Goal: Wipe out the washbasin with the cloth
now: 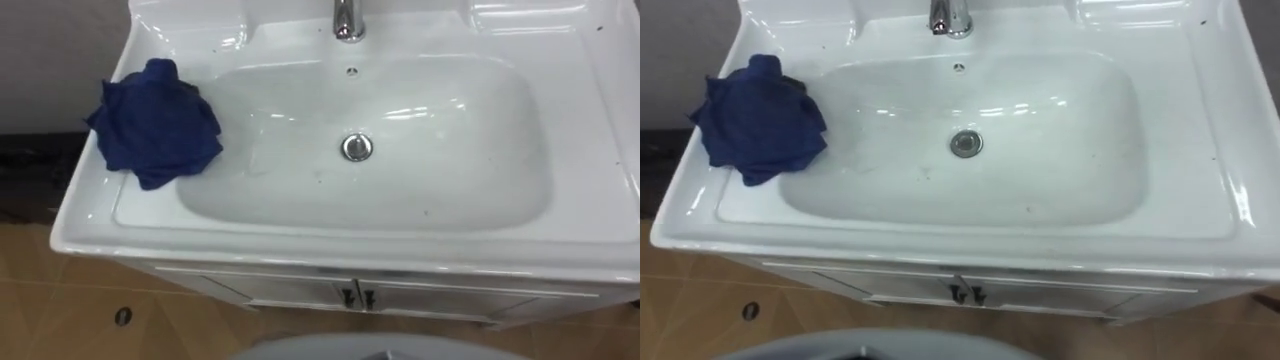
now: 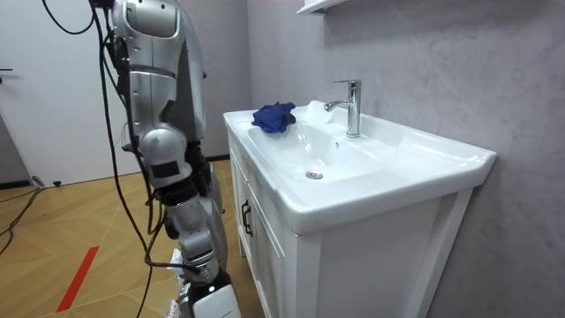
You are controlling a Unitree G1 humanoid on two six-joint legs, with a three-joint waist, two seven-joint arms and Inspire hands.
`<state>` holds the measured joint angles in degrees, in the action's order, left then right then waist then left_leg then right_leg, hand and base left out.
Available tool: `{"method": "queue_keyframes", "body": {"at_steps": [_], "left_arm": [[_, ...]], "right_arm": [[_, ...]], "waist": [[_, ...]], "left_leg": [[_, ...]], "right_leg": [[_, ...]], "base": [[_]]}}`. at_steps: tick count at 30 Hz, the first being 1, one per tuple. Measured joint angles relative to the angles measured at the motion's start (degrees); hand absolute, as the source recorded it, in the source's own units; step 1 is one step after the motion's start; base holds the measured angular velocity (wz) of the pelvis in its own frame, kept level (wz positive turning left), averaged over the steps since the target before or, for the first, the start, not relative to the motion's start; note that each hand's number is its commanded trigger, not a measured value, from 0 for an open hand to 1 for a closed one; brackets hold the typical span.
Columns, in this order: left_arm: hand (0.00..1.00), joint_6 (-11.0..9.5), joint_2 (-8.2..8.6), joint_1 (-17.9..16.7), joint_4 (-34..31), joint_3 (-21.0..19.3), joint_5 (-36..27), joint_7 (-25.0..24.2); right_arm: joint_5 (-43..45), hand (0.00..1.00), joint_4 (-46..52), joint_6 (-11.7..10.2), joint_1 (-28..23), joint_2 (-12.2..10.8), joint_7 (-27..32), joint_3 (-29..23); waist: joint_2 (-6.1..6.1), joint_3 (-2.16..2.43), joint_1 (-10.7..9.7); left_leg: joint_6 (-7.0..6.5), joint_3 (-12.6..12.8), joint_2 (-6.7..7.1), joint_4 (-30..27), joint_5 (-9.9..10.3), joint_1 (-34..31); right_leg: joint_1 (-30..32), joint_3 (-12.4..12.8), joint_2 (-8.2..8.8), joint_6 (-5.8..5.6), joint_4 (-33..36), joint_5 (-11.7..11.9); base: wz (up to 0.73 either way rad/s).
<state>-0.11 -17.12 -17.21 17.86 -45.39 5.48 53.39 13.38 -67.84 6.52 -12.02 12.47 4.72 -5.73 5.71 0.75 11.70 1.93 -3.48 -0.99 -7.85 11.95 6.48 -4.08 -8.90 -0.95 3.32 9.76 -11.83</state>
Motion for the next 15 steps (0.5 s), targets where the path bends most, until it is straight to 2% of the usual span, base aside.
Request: {"method": "queue_keyframes", "body": {"at_steps": [1, 2, 4, 8, 10, 14, 15], "left_arm": [[0.00, 0.00, 0.02, -0.52, 0.96, -0.13, -0.81, 0.10], [0.00, -0.01, 0.05, -1.25, 3.22, -0.11, -3.03, 0.26], [0.00, -0.01, 0.47, -3.08, 8.64, 0.16, -9.37, 0.24], [0.00, 0.01, 1.01, -4.03, 16.26, 0.07, -17.70, 0.16], [0.00, -0.03, 3.38, -4.34, 18.74, 0.44, -20.08, 0.18], [0.00, -0.02, 6.65, -5.46, 26.73, 5.01, -21.16, -0.29], [0.00, 0.01, 8.02, -5.69, 28.99, 6.53, -21.13, -0.46]], "right_arm": [[0.31, 0.00, 0.57, 0.26, -0.16, -0.11, 0.01, 0.00], [0.26, 0.00, 1.36, 0.61, -0.24, -0.18, 0.00, 0.03], [-0.67, 0.00, 1.81, 0.63, -0.14, -0.12, 0.02, 0.19], [-1.30, 0.00, 1.68, 0.91, -0.61, -0.26, -1.24, 0.57], [-1.16, 0.00, 1.73, 1.19, -0.75, -0.20, -1.21, 1.15], [0.59, 0.00, 1.59, 1.76, -0.94, -0.41, -1.92, 1.43], [0.75, 0.00, 1.53, 1.78, -1.08, -0.51, -2.15, 1.64]], "waist": [[-0.45, -0.06, -0.01], [-0.32, 0.21, 0.01], [-0.70, 0.23, 0.08], [-1.29, 0.28, 0.20], [-1.72, 0.05, 0.95], [-1.81, 0.12, 0.92], [-2.17, 0.22, 0.31]], "left_leg": [[-0.02, -0.17, 0.07, 0.00, -0.01, -0.13], [-0.31, -0.51, 0.28, 0.00, -0.19, -0.35], [-0.40, -0.80, 0.62, 0.00, -0.24, -0.32], [-0.41, -1.44, 1.07, 0.00, -0.24, 0.27], [-0.41, -1.27, 1.18, 0.00, -0.24, 0.27], [-0.42, -1.22, 1.28, 0.06, -0.24, 0.93], [-0.43, -1.25, 1.30, 0.05, -0.25, 0.92]], "right_leg": [[0.06, -0.06, 0.05, -0.08, 0.00, -0.09], [0.06, -0.58, 0.14, -0.19, -0.05, -0.21], [-0.25, -1.04, 0.65, -0.38, 0.05, -0.31], [-1.01, -0.95, 0.86, -0.80, -0.08, -0.55], [-0.68, -0.70, 0.93, -0.91, 0.01, -0.50], [-1.05, -0.54, 1.15, -1.05, 0.16, -0.54], [-1.13, -0.67, 1.46, -1.06, 0.28, -0.55]], "base": [[0.23], [0.23], [0.15], [0.04], [-0.07], [-0.07], [0.12]]}}
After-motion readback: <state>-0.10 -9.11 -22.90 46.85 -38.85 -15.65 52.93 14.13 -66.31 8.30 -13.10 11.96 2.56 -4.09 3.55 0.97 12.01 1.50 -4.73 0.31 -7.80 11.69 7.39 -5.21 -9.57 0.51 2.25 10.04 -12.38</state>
